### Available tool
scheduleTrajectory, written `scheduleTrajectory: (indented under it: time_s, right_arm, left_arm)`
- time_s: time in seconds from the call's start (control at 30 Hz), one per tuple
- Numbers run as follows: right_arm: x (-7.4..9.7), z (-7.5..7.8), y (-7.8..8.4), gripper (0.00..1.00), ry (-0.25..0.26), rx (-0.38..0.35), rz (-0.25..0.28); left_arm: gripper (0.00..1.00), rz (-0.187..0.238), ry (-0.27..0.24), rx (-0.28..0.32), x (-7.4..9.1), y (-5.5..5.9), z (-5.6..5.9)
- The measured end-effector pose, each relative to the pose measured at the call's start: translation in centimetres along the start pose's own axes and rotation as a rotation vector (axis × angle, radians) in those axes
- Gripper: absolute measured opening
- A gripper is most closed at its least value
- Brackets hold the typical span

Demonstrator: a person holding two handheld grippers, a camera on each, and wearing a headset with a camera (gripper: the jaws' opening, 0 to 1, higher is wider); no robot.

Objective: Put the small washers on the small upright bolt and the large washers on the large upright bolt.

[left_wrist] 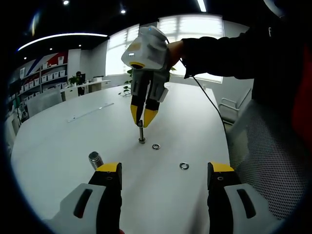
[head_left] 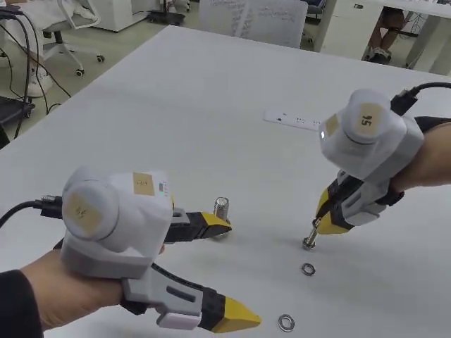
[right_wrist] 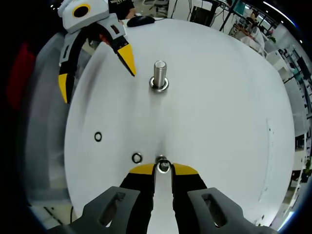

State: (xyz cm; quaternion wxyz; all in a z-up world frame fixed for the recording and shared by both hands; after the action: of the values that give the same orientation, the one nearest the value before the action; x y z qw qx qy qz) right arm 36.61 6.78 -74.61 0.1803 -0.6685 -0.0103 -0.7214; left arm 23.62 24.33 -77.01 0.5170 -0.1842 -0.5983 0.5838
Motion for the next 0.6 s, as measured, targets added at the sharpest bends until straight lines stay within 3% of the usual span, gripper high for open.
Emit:
scheduleTrajectory:
  time_s: [0.6]
  right_arm:
    - [-2.4,-0.4,0.0,0.14,-0.021,-0.003,-0.004]
  left_arm:
    - [0.71,0.0,-0.003,0.003,0.0,0.1,0.0]
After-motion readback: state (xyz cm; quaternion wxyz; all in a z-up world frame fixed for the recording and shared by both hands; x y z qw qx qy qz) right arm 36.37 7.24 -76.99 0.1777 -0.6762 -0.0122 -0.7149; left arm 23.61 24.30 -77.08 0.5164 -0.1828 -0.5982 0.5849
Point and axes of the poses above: the centre of the closed fingertips' face, and the gripper's own axes: x roughly backward along the fingers, z roughly to its right, y roughly out of its underside, the point moved 9 cm from there along x, roughly backward along the fingers, and after that the axes turned 9 degrees about x, right-handed, at the moved point
